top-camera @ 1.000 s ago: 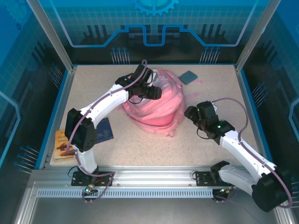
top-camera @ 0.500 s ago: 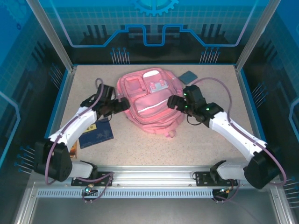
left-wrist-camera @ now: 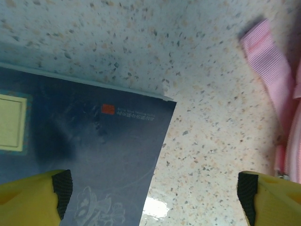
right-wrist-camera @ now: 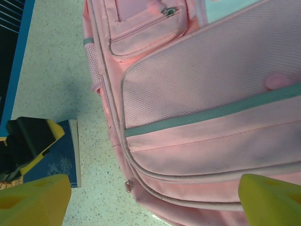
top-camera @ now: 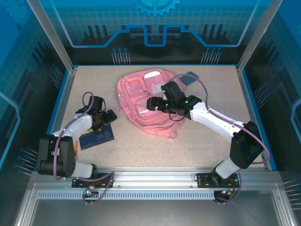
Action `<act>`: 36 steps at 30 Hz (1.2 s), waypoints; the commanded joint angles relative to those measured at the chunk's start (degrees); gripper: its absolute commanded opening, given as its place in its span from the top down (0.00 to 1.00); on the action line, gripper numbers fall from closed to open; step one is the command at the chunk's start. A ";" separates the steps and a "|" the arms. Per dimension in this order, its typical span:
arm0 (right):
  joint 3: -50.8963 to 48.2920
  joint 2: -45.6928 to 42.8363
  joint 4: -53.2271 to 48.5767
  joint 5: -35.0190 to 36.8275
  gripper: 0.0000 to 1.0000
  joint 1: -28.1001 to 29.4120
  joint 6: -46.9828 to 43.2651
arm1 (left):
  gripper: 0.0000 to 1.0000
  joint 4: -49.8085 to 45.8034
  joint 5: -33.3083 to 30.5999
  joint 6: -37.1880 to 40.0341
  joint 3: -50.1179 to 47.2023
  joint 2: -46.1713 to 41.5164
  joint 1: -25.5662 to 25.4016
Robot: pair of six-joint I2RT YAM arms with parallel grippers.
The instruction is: Pack the student bag
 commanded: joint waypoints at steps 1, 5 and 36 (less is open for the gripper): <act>2.82 1.78 -0.08 -2.65 0.08 1.46 -0.02 | 0.12 2.42 4.56 1.13 0.00 3.59 0.34; 4.53 3.31 -1.29 -3.73 0.08 1.56 -0.43 | 0.21 2.97 7.53 1.57 0.39 6.67 -1.41; 17.68 16.83 -7.65 -10.75 0.27 10.37 -10.12 | 0.33 -18.52 0.43 -14.46 -9.79 -25.59 -16.62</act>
